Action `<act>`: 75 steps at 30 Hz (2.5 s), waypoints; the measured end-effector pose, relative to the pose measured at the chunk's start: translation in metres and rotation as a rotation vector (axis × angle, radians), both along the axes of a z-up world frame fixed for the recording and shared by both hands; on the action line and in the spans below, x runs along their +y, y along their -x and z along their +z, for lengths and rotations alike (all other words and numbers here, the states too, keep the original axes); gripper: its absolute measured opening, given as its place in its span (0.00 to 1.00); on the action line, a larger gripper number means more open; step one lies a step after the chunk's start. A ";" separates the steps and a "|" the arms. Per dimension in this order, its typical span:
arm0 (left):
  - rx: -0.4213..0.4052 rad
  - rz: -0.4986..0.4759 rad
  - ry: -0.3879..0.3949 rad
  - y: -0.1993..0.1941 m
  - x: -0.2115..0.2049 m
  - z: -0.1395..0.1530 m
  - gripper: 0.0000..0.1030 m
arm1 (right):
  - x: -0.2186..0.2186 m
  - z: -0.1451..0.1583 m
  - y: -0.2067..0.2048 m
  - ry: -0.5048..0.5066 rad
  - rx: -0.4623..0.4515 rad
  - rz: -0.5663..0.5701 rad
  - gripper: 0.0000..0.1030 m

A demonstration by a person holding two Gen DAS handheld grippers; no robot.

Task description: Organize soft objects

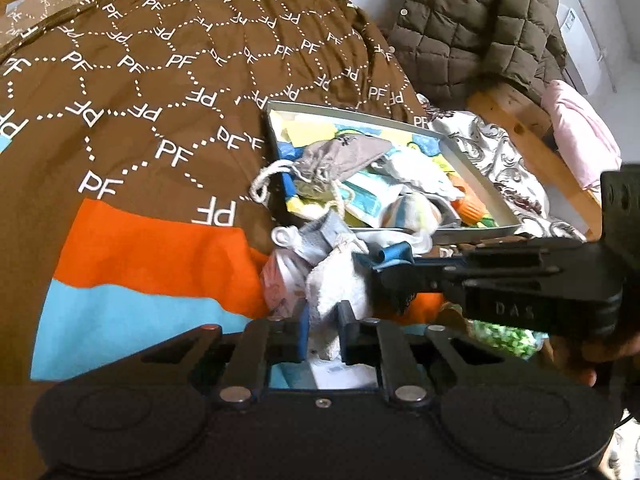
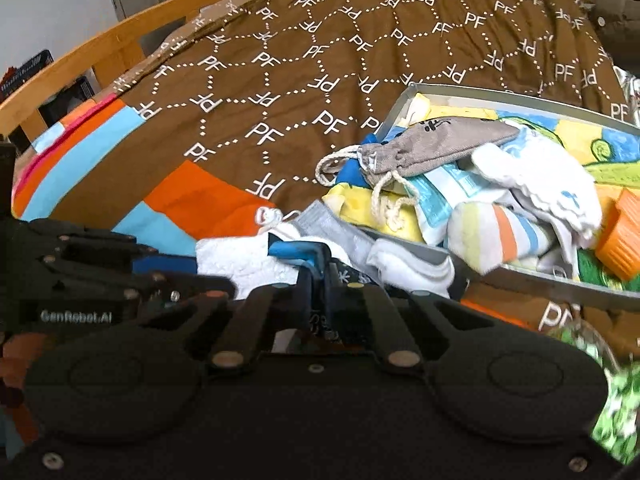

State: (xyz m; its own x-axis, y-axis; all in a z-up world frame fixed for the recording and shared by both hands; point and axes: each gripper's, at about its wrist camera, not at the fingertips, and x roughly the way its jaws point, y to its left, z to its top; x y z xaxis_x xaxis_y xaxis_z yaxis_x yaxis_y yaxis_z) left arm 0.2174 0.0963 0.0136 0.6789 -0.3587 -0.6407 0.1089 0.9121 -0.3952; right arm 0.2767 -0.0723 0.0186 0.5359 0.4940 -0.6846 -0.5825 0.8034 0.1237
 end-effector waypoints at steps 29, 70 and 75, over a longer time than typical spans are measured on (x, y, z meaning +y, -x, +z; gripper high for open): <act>-0.319 -0.131 -0.080 -0.049 -0.106 0.105 0.09 | -0.186 0.170 0.045 -0.060 -0.307 -0.209 0.00; -0.235 -0.160 -0.284 -0.175 -0.247 0.038 0.20 | -0.286 0.054 -0.079 -0.011 -0.013 -0.467 0.43; -0.262 -0.167 -0.279 -0.166 -0.245 0.043 0.37 | -0.284 0.066 -0.072 -0.011 -0.027 -0.486 0.52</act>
State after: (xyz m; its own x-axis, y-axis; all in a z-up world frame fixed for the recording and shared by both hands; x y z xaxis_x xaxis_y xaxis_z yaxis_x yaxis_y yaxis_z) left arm 0.3835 -0.1489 0.0565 0.7791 -0.3146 -0.5422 0.3281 0.9417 -0.0748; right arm 0.3491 -0.3562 0.0842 0.7238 0.1892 -0.6635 -0.1430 0.9819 0.1240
